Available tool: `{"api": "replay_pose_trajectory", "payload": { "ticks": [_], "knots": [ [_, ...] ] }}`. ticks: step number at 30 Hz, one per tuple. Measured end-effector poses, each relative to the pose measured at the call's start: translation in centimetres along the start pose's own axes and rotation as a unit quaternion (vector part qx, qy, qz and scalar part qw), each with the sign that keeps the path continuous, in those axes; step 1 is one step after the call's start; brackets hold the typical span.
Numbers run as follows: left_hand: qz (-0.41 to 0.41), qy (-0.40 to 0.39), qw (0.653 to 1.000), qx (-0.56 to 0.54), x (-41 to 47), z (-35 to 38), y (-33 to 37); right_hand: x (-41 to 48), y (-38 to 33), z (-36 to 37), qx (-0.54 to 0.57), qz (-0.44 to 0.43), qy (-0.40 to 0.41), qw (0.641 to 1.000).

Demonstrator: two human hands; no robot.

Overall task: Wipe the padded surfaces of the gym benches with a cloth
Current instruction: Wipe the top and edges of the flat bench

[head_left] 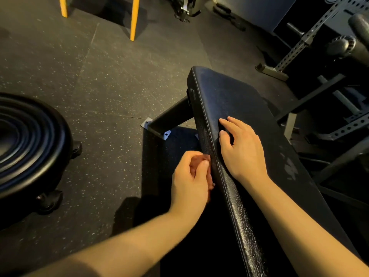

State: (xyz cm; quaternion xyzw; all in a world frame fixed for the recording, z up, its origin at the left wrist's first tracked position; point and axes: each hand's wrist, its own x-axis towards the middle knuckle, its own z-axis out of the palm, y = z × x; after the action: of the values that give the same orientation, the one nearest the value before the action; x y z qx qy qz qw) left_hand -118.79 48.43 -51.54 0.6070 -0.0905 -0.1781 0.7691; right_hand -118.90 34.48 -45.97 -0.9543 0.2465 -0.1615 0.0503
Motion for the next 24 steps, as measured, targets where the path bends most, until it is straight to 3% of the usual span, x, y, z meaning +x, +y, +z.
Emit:
{"api": "replay_pose_trajectory", "payload": {
  "ticks": [2, 5, 10, 17, 19, 22, 24],
  "knots": [
    [0.021, 0.039, 0.999, 0.020, 4.5, 0.7, 0.4, 0.1, 0.1, 0.1, 0.006, -0.003, 0.000, 1.000],
    [-0.016, 0.081, 0.997, 0.001, 10.6, 1.5, 1.1, 0.0, 0.0, 0.0, 0.006, -0.004, -0.001, 1.000],
    [0.003, 0.021, 1.000, -0.008, 0.2, 1.0, 0.0, 0.0, 0.0, 0.0, 0.006, 0.001, 0.000, 1.000],
    [0.008, 0.095, 0.995, 0.011, 10.4, 2.2, 1.0, 0.0, 0.0, 0.0, 0.023, -0.004, 0.002, 1.000],
    [0.016, 0.093, 0.995, 0.027, 6.3, 2.2, 0.7, 0.0, 0.0, 0.0, 0.020, -0.005, 0.003, 1.000],
    [-0.002, 0.004, 1.000, -0.018, -0.7, 0.8, 0.0, 0.0, 0.1, 0.0, 0.010, 0.000, 0.002, 1.000],
    [0.011, 0.016, 1.000, 0.003, 1.5, 0.9, -0.1, 0.0, 0.2, 0.1, 0.011, -0.001, 0.002, 1.000]
  ]
}}
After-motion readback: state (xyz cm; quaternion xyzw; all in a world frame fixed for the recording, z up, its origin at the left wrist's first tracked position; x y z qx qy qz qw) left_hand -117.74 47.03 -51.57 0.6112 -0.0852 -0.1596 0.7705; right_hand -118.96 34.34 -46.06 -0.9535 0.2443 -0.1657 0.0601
